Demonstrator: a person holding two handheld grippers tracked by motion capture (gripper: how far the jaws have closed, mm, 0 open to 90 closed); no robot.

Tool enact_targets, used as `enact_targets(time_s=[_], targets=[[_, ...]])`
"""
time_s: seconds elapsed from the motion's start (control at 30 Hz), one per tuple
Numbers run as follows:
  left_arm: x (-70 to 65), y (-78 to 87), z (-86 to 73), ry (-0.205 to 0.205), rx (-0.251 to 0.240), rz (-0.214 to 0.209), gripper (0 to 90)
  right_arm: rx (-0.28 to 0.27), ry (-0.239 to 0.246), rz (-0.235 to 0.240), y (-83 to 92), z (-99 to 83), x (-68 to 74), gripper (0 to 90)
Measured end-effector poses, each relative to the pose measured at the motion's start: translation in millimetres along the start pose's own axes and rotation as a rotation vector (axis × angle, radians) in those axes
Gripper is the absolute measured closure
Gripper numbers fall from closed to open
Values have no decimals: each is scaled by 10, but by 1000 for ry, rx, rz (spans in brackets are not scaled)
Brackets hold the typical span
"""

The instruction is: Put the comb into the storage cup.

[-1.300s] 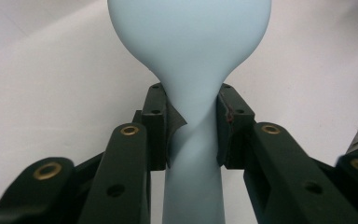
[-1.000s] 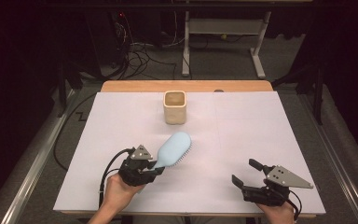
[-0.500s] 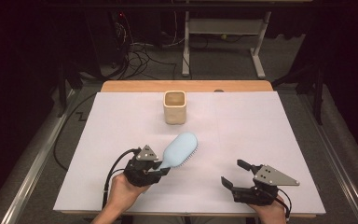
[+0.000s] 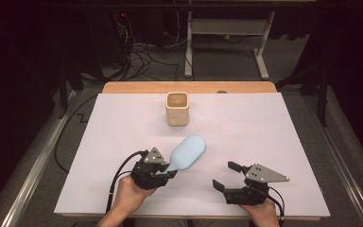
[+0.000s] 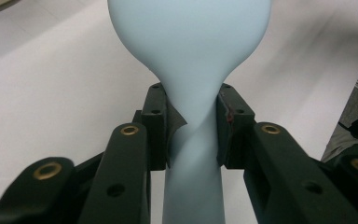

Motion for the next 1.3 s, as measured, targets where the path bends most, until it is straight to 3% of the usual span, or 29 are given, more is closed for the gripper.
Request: enact_targets(time_s=[0.77,1.3], targets=[[-92,-117,62,-35,7,-10,693,40,-51,76,-353,87,154,133],[-165,-206,93,-50,11,-23,693,48,-115,111,-465,124,123,123]])
Point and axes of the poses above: each handheld gripper's, and its own axes: y roughly backward along the jaws, z roughly out of its top, x roughly to its left, the point moved 2 cm from there along -y, roughly forward along the jaws, and after that the axes turned 9 degrees about -z, right-handed, at the moved point
